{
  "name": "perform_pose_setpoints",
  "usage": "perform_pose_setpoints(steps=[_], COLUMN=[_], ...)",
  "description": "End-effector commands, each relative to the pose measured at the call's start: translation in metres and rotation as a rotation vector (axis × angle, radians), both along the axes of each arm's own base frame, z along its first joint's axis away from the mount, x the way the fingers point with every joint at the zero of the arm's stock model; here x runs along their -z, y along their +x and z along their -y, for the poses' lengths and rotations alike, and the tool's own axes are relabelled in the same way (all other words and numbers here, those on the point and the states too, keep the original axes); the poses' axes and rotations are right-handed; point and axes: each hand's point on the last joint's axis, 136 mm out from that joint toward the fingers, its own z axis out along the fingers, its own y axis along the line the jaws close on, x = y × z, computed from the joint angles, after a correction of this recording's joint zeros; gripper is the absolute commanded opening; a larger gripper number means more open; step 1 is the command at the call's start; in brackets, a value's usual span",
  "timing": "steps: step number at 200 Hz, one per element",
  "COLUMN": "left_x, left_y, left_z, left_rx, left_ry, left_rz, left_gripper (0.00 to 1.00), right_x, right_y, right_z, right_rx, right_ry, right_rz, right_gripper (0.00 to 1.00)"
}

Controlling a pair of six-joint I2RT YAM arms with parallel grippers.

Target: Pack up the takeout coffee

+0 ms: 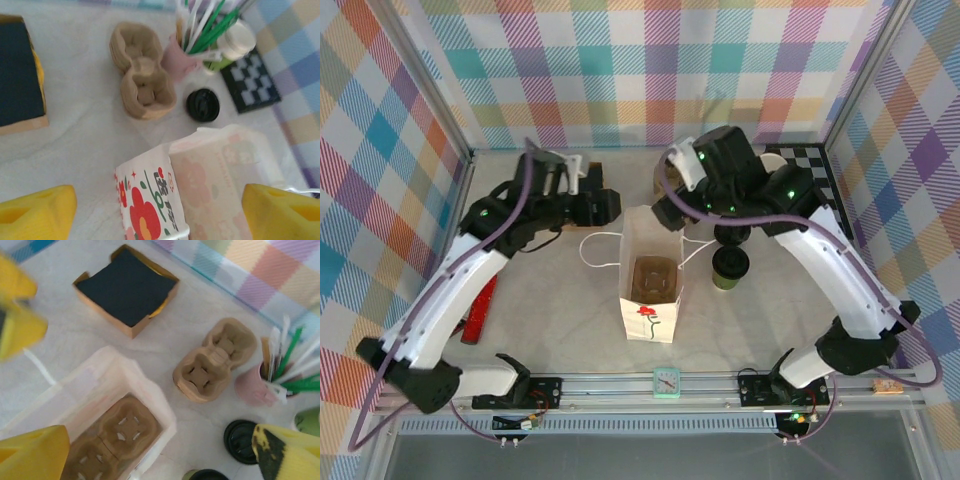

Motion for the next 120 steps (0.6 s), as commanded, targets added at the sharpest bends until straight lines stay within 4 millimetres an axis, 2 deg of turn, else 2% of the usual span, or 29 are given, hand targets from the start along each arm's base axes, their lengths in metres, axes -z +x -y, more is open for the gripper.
perform_pose_setpoints(steps=[1,25,47,73,120], left_x=[0.015,0.028,0.039,0.05,0.053], left_y=[0.004,0.01,0.011,0.009,0.011], left_z=[0.009,0.023,0.032,0.041,0.044], left_rx=[0.054,0.077,0.091,0.105,0.089], left_ry=[0.099,0.119,0.139,0.143,0.159], left_rz=[-0.021,-0.049,-0.066,-0.094,-0.087], left_gripper=[0.81,0.75,0.64,0.53,0.26], right_x=[0.031,0.061,0.085,0.101,0.123], right_y=[0.006,0.012,0.012,0.011,0.013], right_z=[0.007,0.009,0.009,0.007,0.01], right_rx=[0.092,0.125,0.134,0.131,0.151], right_ry=[0.025,-0.027,-0.059,-0.076,-0.133], right_rz=[-0.176,-0.252,-0.31,-0.348,-0.381], right_gripper=[0.89,0.81,0.73,0.58,0.33])
